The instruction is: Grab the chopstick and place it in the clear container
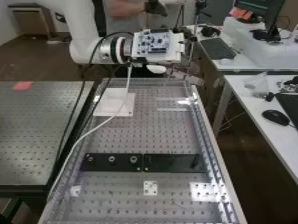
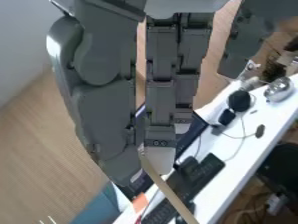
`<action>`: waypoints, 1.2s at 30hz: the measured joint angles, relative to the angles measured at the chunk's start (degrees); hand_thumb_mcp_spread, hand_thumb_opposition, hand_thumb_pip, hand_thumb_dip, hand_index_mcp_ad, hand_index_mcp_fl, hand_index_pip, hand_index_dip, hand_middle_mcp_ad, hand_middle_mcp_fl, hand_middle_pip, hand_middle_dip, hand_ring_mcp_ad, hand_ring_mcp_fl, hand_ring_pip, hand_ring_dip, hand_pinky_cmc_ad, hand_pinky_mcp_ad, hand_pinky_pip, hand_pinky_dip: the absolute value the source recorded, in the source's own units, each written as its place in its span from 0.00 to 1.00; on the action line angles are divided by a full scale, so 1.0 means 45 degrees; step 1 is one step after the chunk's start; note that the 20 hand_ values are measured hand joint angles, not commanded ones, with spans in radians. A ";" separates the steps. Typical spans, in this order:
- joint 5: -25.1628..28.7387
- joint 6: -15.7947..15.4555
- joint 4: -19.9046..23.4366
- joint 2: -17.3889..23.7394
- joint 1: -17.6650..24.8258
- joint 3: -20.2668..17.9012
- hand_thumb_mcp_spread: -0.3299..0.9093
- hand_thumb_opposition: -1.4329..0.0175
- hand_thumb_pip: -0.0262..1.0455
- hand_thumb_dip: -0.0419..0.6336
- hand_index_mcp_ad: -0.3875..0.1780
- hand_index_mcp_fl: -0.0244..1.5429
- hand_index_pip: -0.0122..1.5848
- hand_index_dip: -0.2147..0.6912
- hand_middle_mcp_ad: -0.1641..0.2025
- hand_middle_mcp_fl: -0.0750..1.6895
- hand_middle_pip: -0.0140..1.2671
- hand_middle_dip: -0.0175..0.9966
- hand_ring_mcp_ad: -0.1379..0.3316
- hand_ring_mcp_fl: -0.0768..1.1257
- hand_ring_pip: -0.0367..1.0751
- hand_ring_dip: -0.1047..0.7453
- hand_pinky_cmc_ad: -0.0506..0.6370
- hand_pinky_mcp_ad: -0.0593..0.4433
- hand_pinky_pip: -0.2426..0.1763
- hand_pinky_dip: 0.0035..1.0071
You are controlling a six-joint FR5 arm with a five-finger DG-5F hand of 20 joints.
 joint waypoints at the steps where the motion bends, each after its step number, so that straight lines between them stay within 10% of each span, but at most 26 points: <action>1: 0.0043 0.0128 -0.0135 -0.0125 0.0018 0.0073 0.86 0.27 0.40 0.46 0.42 0.87 0.14 0.73 0.58 0.84 0.19 0.66 0.24 0.72 0.14 0.60 0.63 0.67 0.67 0.15; 36: 0.0161 0.1947 -0.3263 -0.2009 0.0781 0.1595 0.86 0.27 0.40 0.46 0.42 0.88 0.13 0.75 0.59 0.84 0.19 0.66 0.23 0.74 0.14 0.61 0.63 0.67 0.66 0.15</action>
